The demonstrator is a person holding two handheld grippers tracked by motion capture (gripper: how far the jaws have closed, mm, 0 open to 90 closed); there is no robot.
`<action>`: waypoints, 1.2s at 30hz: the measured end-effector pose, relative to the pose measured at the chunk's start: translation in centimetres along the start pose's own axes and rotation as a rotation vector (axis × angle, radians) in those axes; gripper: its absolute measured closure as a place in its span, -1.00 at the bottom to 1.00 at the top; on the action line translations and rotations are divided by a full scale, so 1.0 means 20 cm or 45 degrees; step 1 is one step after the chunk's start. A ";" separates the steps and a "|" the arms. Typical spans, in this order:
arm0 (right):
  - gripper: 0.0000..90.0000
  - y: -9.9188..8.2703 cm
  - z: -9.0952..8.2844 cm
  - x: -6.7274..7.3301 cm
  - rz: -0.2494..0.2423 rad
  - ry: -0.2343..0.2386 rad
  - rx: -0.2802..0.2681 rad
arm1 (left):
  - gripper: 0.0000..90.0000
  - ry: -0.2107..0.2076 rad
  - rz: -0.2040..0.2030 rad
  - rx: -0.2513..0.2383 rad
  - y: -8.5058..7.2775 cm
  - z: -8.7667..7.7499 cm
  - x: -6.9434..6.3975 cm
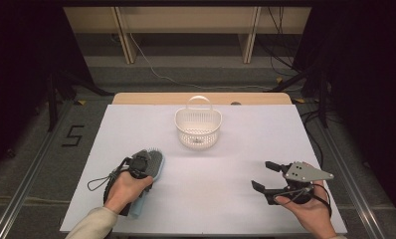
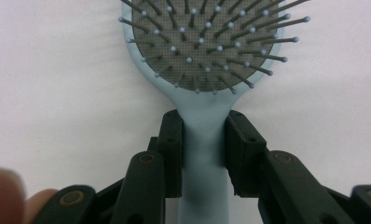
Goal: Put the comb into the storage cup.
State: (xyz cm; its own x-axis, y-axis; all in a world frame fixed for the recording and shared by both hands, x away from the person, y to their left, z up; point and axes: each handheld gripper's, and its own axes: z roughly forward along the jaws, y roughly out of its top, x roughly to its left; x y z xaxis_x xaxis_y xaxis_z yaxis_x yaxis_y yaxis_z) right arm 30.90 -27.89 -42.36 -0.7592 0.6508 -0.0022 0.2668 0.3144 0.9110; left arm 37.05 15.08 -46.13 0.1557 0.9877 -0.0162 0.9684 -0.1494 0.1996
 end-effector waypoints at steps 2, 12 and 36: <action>-0.53 0.00 0.00 0.00 0.000 0.001 -0.001 | 0.54 0.000 0.000 -0.002 0.00 0.00 0.00; -0.53 0.00 0.00 0.00 -0.001 0.003 -0.001 | 0.54 -0.018 0.008 -0.007 0.00 0.00 0.01; -0.53 0.00 0.00 0.00 0.003 0.008 -0.004 | 0.55 -0.060 0.102 -0.095 -0.02 -0.03 0.03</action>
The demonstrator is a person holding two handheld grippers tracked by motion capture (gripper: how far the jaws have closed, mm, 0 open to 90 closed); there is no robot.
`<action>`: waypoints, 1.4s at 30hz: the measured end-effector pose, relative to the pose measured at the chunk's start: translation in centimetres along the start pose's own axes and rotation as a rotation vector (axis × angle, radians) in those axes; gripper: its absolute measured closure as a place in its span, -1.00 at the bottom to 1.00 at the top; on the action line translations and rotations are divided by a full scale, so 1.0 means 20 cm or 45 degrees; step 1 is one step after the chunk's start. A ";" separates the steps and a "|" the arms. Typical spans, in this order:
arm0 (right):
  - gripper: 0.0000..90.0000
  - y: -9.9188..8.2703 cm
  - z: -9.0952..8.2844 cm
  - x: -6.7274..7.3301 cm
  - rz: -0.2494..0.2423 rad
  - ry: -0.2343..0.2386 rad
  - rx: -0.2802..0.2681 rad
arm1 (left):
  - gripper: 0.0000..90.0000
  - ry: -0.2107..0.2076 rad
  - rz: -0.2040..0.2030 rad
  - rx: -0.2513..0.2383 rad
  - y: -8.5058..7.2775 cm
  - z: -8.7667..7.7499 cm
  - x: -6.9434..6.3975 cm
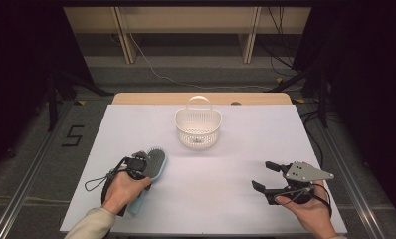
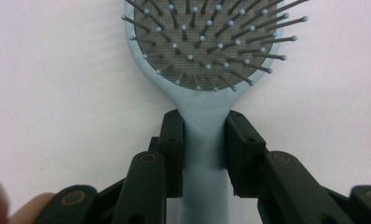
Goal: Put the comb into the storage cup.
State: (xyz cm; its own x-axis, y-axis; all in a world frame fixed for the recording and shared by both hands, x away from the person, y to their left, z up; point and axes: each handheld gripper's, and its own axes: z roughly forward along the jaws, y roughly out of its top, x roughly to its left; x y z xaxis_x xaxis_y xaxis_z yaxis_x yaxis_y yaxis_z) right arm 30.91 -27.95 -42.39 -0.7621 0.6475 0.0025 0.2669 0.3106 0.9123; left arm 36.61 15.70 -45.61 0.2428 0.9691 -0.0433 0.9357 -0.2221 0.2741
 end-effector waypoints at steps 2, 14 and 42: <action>-0.53 0.00 0.00 0.00 0.000 0.001 0.000 | 0.55 -0.006 0.004 -0.028 0.00 -0.01 0.00; -0.53 0.00 0.00 0.00 0.001 -0.003 0.006 | 0.55 -0.022 0.080 -0.215 0.00 -0.05 0.04; -0.56 -0.02 0.01 0.02 0.007 -0.022 -0.012 | 0.55 -0.129 0.048 -0.642 0.00 -0.14 0.06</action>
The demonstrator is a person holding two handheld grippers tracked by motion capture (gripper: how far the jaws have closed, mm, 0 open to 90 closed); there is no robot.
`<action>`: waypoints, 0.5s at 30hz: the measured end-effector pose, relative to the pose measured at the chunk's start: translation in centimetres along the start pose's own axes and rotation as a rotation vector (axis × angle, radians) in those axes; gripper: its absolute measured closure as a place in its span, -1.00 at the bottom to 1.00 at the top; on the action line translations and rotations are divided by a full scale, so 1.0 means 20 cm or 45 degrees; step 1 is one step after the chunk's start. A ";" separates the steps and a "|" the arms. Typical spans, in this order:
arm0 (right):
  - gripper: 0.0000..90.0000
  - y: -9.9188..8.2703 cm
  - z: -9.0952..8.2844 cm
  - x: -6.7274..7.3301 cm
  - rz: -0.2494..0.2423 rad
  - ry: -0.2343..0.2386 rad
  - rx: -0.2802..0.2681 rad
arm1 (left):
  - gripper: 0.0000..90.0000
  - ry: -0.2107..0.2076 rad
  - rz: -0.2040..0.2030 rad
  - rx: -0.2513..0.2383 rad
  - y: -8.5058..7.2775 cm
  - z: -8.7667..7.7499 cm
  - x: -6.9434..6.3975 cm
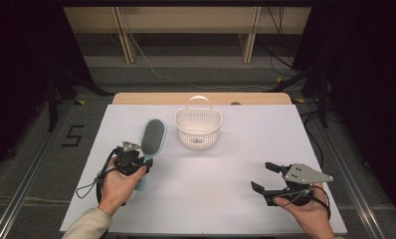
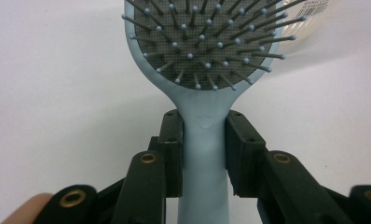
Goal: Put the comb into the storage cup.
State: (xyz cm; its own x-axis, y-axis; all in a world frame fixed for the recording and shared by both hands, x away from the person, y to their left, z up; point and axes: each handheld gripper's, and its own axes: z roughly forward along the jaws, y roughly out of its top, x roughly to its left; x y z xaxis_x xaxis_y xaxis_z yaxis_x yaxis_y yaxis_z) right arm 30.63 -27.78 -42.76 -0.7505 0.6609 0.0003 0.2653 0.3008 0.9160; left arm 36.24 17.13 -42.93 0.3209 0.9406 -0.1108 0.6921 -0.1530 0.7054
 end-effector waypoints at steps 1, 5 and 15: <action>-0.56 0.00 0.00 0.00 0.002 -0.005 0.002 | 0.55 0.000 0.001 0.000 0.00 0.00 0.00; -0.56 -0.01 0.00 -0.01 0.007 -0.007 -0.001 | 0.55 -0.002 0.001 -0.027 0.00 -0.01 0.00; -0.58 -0.01 0.00 -0.01 0.029 -0.008 -0.016 | 0.55 0.000 -0.001 -0.066 0.01 -0.01 0.01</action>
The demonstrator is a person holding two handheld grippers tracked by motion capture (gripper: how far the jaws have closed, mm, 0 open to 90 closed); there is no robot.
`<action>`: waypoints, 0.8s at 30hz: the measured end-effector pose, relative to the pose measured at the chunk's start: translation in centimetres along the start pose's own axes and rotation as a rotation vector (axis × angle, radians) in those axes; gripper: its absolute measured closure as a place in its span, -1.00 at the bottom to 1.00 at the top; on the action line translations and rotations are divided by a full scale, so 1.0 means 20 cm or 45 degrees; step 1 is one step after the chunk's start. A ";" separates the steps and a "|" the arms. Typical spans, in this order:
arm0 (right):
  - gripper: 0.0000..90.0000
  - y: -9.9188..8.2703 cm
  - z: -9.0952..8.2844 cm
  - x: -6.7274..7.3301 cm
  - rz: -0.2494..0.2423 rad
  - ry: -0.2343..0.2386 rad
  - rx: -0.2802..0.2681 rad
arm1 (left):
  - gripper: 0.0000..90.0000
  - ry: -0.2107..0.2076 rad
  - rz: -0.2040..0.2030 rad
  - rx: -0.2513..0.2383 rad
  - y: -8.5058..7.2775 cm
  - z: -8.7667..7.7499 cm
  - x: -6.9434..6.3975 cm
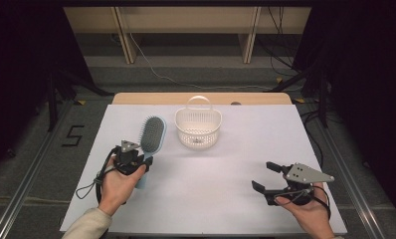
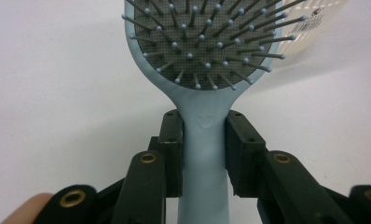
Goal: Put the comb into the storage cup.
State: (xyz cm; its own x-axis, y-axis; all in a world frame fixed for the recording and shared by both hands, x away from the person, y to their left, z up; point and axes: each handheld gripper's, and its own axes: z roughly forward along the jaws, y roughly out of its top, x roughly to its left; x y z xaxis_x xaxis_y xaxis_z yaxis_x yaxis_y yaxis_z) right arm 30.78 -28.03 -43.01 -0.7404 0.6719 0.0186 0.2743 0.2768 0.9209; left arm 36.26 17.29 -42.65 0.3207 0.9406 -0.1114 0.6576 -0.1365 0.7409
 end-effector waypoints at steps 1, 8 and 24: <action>-0.59 0.00 0.00 0.00 0.003 0.000 -0.002 | 0.55 0.001 -0.005 -0.010 0.00 0.00 0.00; -0.62 0.00 0.00 -0.01 0.022 0.005 -0.019 | 0.55 0.002 -0.018 -0.056 0.01 -0.02 0.01; -0.65 0.00 0.00 -0.01 0.024 0.001 -0.039 | 0.55 0.007 -0.021 -0.142 0.04 -0.05 0.01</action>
State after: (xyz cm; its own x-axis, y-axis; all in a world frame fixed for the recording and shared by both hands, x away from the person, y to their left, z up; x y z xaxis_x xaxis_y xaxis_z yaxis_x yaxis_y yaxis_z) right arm 30.91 -28.29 -43.03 -0.7355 0.6766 0.0366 0.2694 0.2424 0.9320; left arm 36.16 17.66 -41.55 0.3070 0.9440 -0.1206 0.5827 -0.0862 0.8081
